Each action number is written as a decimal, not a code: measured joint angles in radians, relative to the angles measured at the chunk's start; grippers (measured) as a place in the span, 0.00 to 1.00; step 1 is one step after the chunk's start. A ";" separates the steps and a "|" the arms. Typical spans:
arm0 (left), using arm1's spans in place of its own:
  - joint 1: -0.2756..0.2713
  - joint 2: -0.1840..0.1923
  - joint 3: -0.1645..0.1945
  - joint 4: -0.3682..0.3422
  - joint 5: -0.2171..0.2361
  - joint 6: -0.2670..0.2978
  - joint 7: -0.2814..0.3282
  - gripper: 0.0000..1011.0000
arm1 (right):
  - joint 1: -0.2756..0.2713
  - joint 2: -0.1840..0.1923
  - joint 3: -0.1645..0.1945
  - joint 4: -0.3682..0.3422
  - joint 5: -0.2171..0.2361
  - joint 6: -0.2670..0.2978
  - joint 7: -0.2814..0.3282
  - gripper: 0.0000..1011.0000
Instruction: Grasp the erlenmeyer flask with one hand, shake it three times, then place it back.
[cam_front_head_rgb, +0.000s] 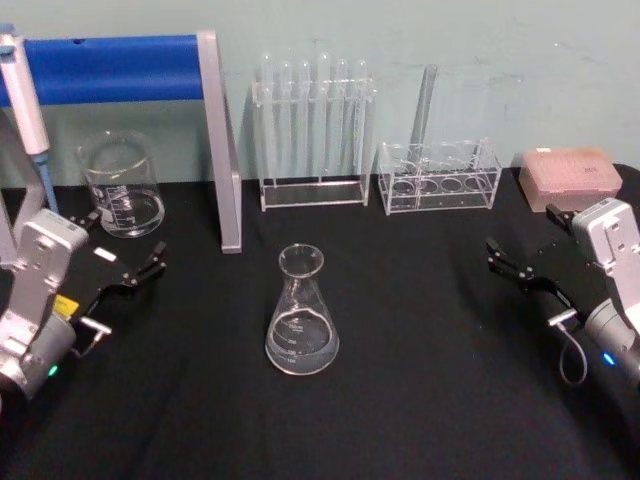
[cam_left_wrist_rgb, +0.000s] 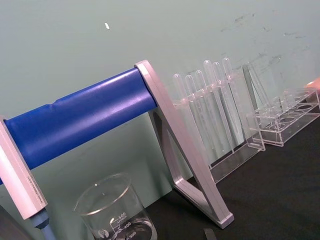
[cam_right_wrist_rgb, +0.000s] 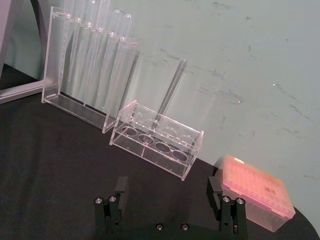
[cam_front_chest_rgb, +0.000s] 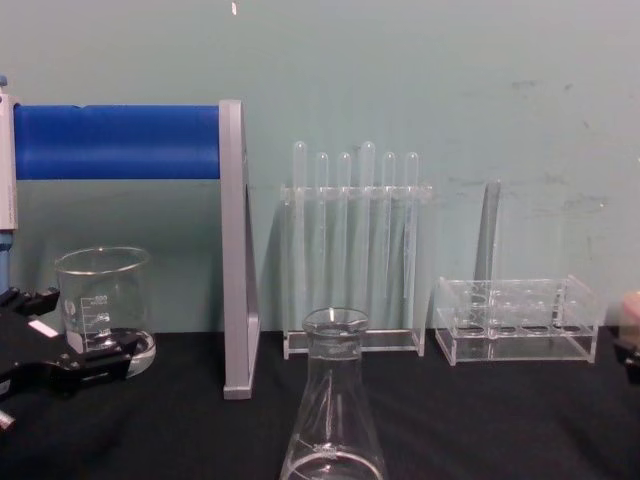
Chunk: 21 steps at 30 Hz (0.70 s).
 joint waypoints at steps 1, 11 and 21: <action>0.000 0.000 0.000 0.000 0.000 0.000 0.000 0.99 | 0.000 0.000 0.000 0.000 0.000 0.000 0.000 0.99; 0.000 0.000 0.000 0.000 0.000 0.000 0.000 0.99 | 0.000 0.001 0.000 0.000 0.000 0.000 0.000 0.99; 0.000 0.000 0.000 0.000 0.000 0.000 0.000 0.99 | 0.000 0.001 0.000 0.000 0.000 0.000 0.000 0.99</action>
